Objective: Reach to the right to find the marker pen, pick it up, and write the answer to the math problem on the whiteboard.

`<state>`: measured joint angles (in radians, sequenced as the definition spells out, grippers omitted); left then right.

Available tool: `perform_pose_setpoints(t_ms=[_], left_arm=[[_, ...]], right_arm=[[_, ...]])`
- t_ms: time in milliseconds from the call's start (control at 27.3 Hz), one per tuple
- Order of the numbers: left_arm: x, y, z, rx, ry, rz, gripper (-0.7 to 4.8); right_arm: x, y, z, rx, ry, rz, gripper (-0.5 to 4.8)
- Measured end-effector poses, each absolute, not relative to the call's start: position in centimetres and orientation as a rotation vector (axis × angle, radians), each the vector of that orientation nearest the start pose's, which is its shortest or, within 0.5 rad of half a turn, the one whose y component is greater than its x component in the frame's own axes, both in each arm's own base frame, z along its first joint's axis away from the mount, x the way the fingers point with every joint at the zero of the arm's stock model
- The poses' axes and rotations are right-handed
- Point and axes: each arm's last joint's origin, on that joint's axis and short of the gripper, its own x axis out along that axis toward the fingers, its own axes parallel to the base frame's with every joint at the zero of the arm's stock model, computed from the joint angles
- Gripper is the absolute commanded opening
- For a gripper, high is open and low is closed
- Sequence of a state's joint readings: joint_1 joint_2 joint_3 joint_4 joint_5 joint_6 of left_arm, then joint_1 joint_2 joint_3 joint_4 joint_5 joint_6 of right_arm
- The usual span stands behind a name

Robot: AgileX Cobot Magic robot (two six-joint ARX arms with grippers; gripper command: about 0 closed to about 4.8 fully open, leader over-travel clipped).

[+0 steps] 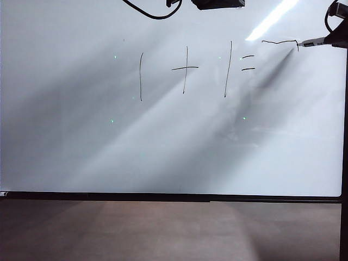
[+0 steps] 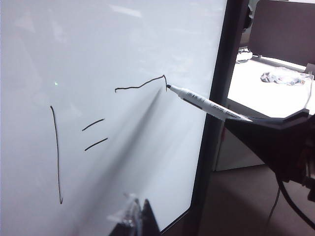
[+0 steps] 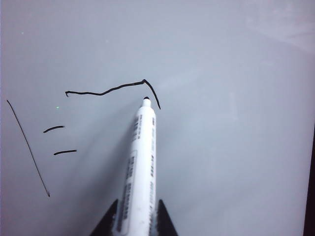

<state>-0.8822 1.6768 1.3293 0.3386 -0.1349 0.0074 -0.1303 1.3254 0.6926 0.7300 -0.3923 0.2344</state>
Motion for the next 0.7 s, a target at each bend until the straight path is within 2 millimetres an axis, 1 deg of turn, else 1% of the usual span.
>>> perform_pose_setpoints(t_ms=[220, 697], left_arm=[[25.41, -30.26, 33.81, 0.012, 0.006, -0.747, -0.04], [25.41, -30.26, 33.81, 0.012, 0.006, -0.747, -0.04]], right_arm=[[28.22, -2.68, 27.33, 0.198, -0.080, 0.240, -0.05], [28.21, -2.66, 27.33, 0.189, -0.080, 0.246, -0.05]])
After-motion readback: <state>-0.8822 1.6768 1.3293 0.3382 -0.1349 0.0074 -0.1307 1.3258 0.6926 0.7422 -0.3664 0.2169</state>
